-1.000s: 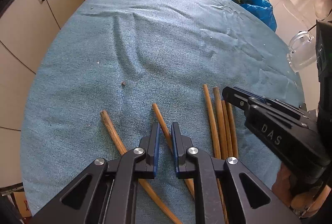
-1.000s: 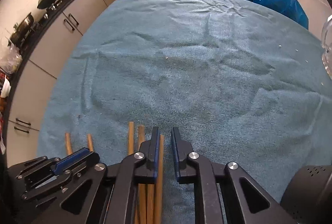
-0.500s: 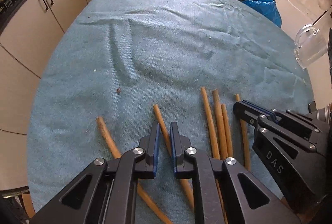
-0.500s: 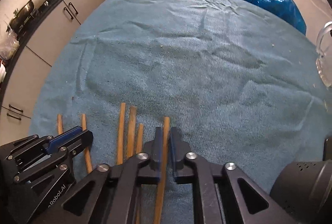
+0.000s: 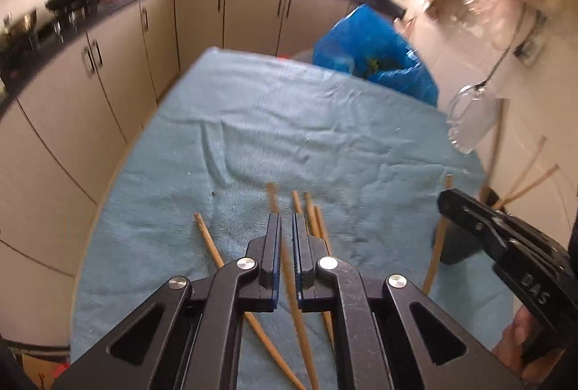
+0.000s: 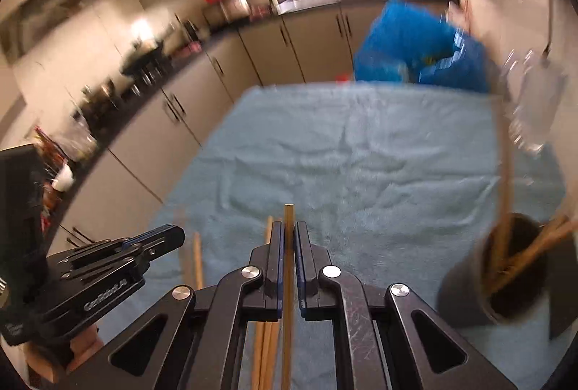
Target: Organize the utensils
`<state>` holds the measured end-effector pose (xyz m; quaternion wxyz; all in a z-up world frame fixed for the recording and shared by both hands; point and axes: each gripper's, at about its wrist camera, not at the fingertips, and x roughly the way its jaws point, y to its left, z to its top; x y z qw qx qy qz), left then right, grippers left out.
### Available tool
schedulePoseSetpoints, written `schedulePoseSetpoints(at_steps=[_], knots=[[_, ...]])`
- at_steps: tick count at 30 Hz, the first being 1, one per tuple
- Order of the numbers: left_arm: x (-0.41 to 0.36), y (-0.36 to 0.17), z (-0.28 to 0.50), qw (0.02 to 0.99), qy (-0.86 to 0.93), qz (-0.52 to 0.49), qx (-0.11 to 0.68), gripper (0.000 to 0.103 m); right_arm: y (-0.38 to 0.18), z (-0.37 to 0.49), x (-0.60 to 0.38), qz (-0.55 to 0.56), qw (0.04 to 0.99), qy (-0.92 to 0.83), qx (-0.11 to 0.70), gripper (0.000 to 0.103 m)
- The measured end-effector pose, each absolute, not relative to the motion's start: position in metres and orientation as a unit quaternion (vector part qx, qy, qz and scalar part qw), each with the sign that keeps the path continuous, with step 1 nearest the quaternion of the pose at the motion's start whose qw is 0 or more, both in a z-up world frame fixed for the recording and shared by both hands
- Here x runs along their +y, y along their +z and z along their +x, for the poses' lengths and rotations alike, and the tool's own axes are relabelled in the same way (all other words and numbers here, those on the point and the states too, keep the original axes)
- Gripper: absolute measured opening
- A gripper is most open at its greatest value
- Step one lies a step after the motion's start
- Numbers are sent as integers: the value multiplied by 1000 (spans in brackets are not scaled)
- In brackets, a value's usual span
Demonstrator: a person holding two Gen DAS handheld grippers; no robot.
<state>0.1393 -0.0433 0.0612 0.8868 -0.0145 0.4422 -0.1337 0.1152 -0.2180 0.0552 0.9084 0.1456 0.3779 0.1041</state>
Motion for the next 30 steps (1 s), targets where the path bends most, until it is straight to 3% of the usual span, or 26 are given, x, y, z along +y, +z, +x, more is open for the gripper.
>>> schedulePoseSetpoints(at_steps=[9, 19, 25, 30], knots=[[-56, 89, 85, 908, -151, 6, 392, 6, 90, 19, -216, 123, 955, 80, 257, 6], [-54, 0, 195, 817, -97, -31, 567, 8, 98, 3, -235, 154, 954, 78, 244, 6], [-59, -37, 230, 795, -72, -23, 601, 22, 96, 6, -242, 159, 953, 80, 244, 6], [-66, -51, 241, 793, -57, -10, 607, 21, 90, 11, -245, 163, 951, 85, 249, 6]])
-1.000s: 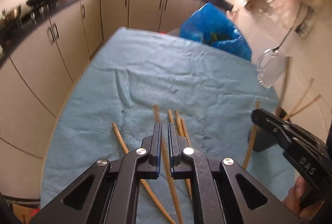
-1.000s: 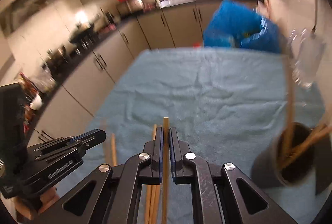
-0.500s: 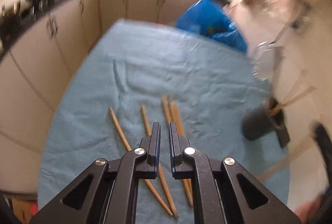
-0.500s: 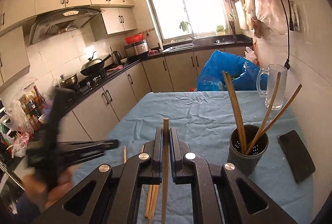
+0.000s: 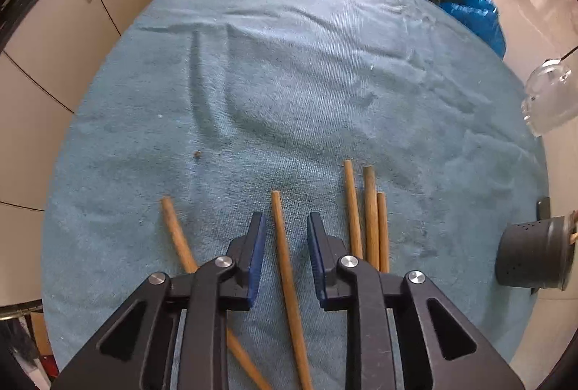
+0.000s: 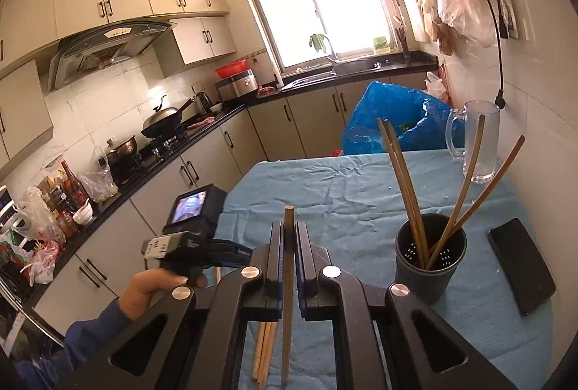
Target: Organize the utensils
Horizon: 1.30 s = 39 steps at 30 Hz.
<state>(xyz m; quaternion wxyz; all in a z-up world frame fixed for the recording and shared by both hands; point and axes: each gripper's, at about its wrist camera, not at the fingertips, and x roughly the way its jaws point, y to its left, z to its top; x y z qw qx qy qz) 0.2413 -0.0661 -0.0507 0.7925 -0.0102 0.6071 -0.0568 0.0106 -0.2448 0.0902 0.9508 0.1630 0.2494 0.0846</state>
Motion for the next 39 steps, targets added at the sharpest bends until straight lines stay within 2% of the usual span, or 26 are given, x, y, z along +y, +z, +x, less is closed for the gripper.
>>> schedulePoseSetpoints(at_steps=[3, 8, 15, 21, 39], knots=[[-70, -53, 243, 797, -46, 5, 602, 6, 88, 13, -248, 169, 950, 83, 251, 6], [-61, -40, 223, 809, -76, -23, 582, 5, 89, 11, -250, 170, 950, 81, 250, 6], [-53, 56, 133, 882, -124, -35, 454, 5, 98, -5, -246, 163, 956, 78, 231, 6], [-48, 107, 79, 915, -145, -32, 376, 5, 105, -21, -234, 151, 961, 79, 218, 6], [-47, 128, 45, 921, -154, -31, 355, 5, 112, -41, -241, 153, 965, 59, 204, 6]])
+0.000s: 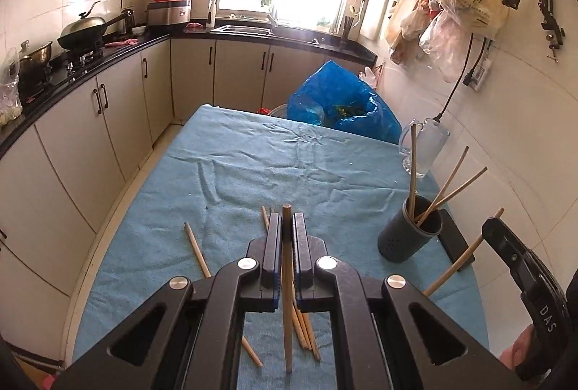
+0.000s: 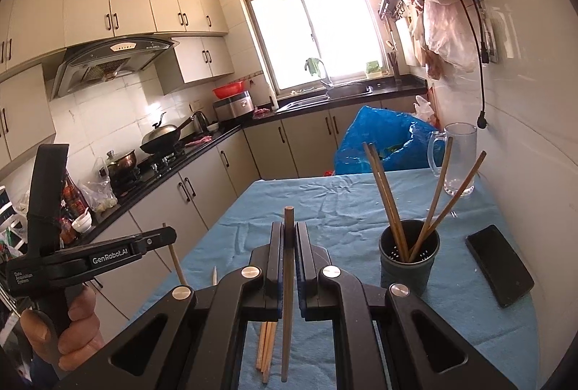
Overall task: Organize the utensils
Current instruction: 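Carry both held chopsticks upright to the black holder cup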
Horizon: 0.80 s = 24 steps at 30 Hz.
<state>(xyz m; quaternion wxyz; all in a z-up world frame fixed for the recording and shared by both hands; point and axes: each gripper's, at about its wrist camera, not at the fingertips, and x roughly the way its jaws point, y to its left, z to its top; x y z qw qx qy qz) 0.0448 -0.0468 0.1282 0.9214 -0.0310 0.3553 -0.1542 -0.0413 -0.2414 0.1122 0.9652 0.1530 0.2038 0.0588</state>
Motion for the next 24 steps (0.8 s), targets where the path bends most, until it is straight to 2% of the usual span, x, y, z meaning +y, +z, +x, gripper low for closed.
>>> schedulePoseSetpoints(at_steps=[24], knots=[[-40, 163, 34, 924, -175, -36, 338, 5, 114, -57, -267, 173, 966, 37, 188, 6]])
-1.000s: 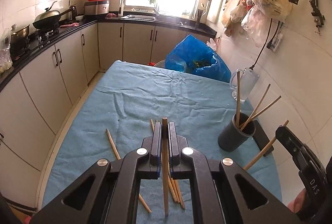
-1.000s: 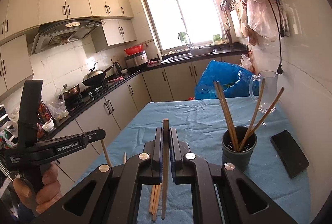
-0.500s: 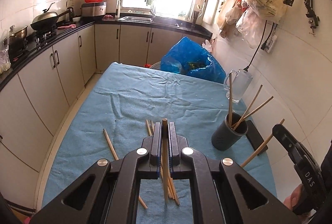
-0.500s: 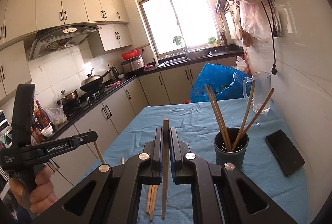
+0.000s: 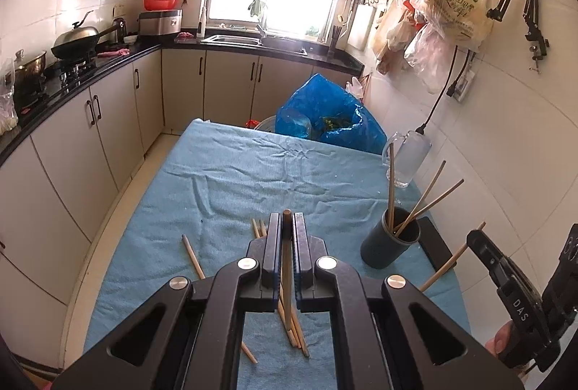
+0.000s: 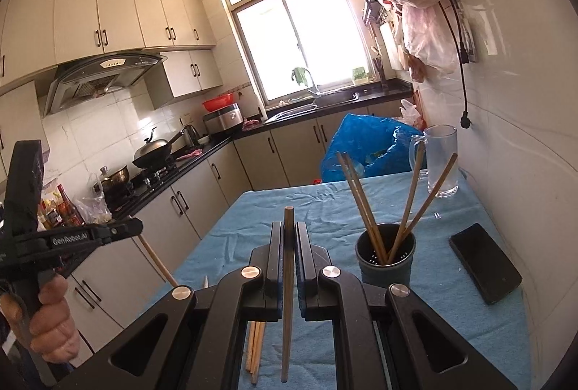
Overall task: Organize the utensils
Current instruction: 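Carry both held chopsticks upright to the black holder cup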
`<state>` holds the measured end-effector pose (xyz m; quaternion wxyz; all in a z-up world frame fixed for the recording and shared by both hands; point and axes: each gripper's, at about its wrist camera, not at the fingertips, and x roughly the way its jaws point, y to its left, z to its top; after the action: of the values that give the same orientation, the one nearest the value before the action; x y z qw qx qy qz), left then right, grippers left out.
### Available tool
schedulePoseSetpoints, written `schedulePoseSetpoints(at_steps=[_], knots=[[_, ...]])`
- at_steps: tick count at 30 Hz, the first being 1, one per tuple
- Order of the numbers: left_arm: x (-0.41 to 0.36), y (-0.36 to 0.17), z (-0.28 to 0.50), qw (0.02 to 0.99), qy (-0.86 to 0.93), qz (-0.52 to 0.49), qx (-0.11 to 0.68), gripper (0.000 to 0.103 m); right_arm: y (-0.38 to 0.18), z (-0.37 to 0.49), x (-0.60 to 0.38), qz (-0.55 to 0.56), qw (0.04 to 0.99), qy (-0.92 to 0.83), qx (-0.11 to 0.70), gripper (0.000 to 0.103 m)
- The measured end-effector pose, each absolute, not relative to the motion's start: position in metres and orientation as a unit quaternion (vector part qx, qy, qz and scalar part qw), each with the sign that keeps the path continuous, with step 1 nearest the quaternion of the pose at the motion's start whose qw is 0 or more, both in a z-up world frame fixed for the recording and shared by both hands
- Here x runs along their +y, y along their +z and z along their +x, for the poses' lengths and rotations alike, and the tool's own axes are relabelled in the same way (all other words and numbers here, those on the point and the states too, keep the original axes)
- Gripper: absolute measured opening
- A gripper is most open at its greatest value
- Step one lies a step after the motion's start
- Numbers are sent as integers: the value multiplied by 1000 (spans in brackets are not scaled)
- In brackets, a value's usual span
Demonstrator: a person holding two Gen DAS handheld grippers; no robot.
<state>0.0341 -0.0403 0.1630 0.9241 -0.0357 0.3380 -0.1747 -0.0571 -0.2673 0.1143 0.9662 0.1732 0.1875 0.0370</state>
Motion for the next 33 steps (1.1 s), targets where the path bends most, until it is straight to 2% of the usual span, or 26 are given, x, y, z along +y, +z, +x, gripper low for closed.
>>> schedulePoseSetpoints(at_steps=[33], knots=[[-112, 209, 29, 914, -254, -15, 317, 5, 152, -113, -356, 233, 965, -62, 102, 6]])
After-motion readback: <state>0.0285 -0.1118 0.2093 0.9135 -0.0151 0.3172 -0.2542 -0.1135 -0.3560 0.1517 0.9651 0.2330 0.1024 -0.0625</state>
